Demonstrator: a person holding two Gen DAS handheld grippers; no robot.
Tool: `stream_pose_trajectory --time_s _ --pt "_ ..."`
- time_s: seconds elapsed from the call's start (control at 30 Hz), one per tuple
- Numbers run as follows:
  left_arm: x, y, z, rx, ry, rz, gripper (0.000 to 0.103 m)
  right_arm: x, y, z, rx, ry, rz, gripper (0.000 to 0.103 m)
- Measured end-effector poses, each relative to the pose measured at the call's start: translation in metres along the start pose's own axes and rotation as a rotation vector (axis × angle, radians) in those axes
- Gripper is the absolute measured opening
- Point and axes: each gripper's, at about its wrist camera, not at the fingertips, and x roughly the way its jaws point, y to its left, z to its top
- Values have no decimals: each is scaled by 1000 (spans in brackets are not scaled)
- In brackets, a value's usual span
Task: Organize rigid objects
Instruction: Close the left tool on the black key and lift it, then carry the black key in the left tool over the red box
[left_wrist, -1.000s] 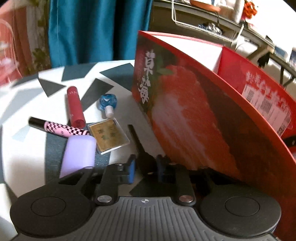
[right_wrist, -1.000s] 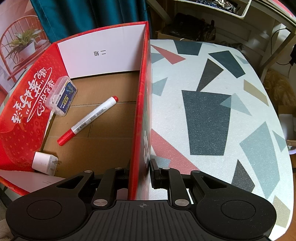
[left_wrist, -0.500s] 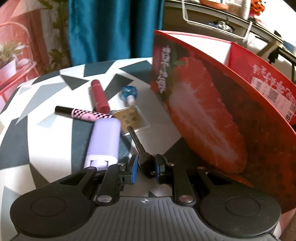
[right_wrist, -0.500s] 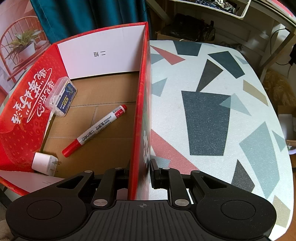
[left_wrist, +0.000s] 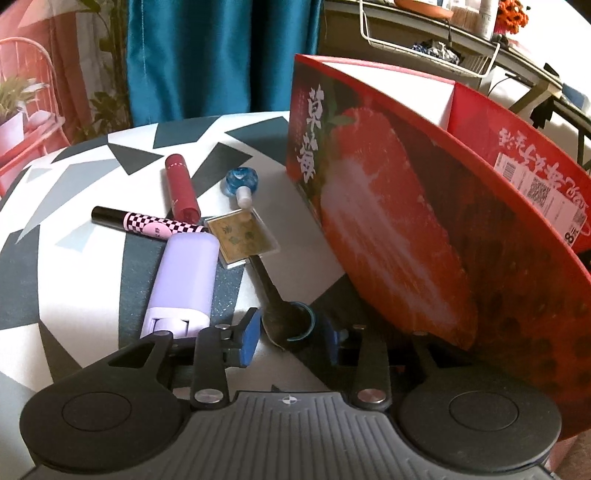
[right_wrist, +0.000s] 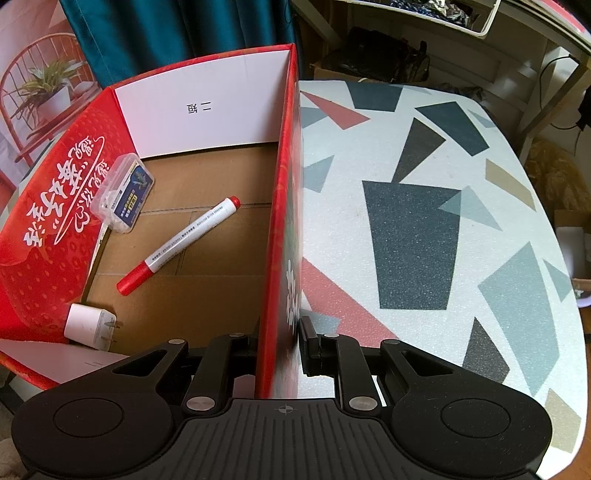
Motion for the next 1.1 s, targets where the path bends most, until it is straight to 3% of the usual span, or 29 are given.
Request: stream_pose_trajectory --time_s 0.1,0.23,0.27,0.43,0.47,0.5,0.73,0.87,1.0,1.1 --pt "0 -4 -1 17 -1 -1 50 0 0 0 1 0 0 17" --pt "1 -10 -2 55 -9 31 48 0 0 0 1 0 0 17" --pt "1 -10 -3 54 -12 38 35 0 0 0 1 0 -1 17" --pt "-7 -4 0 31 -39 38 26 0 0 0 1 0 -1 17" --pt "-10 -4 1 29 -54 40 21 0 0 0 1 0 -1 17" --pt "-13 -3 3 28 -65 44 10 0 0 0 1 0 -1 17" --pt "-13 -3 8 26 -50 22 10 0 0 0 2 -1 0 17" --pt "-8 -4 4 23 -20 22 15 0 0 -1 2 -1 1 17" --pt "-2 6 2 -24 21 39 16 0 0 -1 2 -1 0 17" --pt "-2 15 2 -69 20 10 16 0 0 -1 1 -1 -1 17"
